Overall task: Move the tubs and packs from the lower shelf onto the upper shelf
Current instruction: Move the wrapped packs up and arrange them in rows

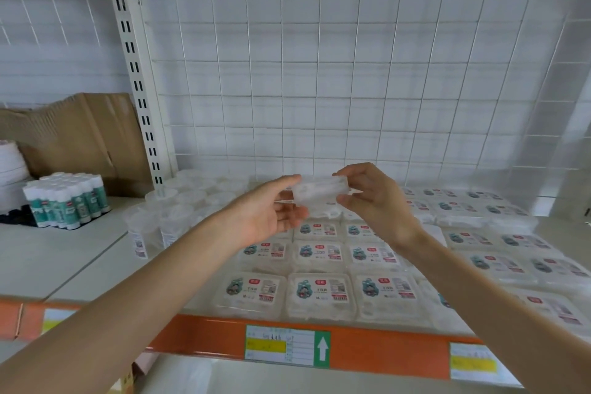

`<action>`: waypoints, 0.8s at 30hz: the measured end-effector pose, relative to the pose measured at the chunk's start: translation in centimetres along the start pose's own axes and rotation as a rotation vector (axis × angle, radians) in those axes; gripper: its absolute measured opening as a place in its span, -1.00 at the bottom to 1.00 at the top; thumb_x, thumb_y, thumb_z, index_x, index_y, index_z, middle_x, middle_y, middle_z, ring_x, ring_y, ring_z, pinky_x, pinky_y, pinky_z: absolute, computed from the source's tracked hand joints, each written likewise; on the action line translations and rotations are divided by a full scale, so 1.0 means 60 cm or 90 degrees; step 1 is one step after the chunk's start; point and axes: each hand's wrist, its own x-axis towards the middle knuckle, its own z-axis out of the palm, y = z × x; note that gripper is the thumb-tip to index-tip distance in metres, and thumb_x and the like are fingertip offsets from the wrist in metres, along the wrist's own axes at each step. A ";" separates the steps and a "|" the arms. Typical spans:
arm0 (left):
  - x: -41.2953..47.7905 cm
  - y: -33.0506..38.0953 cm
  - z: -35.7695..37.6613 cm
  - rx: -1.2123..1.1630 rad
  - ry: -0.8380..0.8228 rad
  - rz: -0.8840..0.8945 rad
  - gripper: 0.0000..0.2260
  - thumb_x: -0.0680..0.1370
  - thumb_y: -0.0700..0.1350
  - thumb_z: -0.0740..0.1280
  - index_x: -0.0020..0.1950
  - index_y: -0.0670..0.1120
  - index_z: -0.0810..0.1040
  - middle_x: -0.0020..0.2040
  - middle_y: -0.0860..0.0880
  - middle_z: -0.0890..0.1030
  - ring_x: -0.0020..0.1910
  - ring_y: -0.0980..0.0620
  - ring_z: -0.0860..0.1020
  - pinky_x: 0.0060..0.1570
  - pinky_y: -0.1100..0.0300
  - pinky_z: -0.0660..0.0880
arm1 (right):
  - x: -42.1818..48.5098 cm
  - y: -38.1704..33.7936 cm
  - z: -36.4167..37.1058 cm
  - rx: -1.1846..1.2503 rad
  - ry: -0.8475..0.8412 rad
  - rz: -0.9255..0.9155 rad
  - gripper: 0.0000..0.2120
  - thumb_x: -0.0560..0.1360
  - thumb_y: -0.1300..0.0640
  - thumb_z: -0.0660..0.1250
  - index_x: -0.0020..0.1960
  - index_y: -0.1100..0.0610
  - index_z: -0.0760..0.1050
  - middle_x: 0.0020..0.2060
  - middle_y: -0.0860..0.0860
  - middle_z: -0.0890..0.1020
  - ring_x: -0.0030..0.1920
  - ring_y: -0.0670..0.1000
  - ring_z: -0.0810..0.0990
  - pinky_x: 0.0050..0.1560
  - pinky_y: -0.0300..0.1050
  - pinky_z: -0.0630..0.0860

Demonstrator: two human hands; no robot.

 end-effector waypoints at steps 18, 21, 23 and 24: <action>-0.009 0.000 -0.008 0.071 0.000 0.179 -0.70 0.56 -0.25 0.36 0.24 0.03 0.55 -0.07 -0.11 0.70 -0.16 0.02 0.57 -0.18 0.17 0.49 | 0.012 -0.019 0.013 0.089 -0.079 0.214 -0.70 0.55 0.13 0.36 0.27 0.01 0.50 -0.03 0.04 0.70 -0.06 0.00 0.64 -0.03 -0.11 0.56; -0.008 0.001 -0.009 0.076 0.031 0.177 -0.89 0.57 -0.14 0.38 0.08 -0.07 0.58 -0.13 -0.05 0.71 -0.10 0.00 0.61 -0.14 0.16 0.50 | 0.011 -0.019 0.022 0.092 -0.073 0.221 -0.62 0.52 0.18 0.38 0.32 0.01 0.43 -0.01 0.06 0.68 -0.05 -0.01 0.63 -0.07 -0.15 0.55; -0.009 -0.002 -0.009 0.117 0.030 0.169 -0.90 0.56 -0.10 0.40 0.02 -0.10 0.59 -0.10 -0.05 0.72 -0.03 -0.02 0.64 -0.08 0.12 0.53 | 0.013 -0.018 0.027 0.103 -0.061 0.233 -0.56 0.50 0.19 0.39 0.34 0.03 0.40 0.03 0.08 0.66 0.01 0.05 0.65 -0.01 -0.11 0.58; -0.009 -0.005 -0.008 0.136 0.029 0.167 -0.86 0.55 -0.08 0.41 0.06 -0.10 0.58 -0.07 -0.05 0.72 0.00 -0.03 0.65 -0.04 0.10 0.54 | 0.013 -0.016 0.029 0.118 -0.056 0.240 -0.55 0.50 0.19 0.39 0.35 0.04 0.39 0.04 0.09 0.66 0.04 0.09 0.65 0.04 -0.06 0.60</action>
